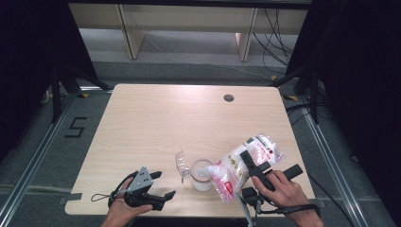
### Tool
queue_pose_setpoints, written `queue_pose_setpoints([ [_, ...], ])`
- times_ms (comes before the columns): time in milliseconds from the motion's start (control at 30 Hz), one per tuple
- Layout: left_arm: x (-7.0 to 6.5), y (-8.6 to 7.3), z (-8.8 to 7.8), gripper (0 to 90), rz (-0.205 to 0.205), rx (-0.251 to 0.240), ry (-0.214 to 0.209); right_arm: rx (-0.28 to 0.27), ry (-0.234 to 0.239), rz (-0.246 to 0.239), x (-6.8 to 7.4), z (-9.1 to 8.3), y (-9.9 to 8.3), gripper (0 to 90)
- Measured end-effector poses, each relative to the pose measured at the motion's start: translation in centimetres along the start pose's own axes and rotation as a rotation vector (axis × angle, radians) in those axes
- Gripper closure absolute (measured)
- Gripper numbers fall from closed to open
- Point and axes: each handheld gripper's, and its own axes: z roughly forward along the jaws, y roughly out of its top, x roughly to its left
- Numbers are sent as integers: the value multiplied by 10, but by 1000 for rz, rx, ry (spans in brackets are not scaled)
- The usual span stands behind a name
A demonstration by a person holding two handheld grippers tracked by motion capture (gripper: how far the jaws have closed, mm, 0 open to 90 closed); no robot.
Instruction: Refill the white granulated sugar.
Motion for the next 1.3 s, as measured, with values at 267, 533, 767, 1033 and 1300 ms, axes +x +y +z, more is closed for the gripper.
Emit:
queue_pose_setpoints([
  [267,0,0,0,165,1,4,5,10,3,34,2,-1,0,579],
  [533,0,0,0,165,0,1,-2,-2,-6,-2,0,0,-1,580],
  [767,-1,-1,2,165,-4,0,-3,-2,-4,-3,0,0,-1,580],
  [1033,0,0,0,165,-2,-2,-1,0,-5,-2,0,0,-1,581],
  [1300,0,0,0,165,2,2,1,5,6,36,2,-1,0,581],
])
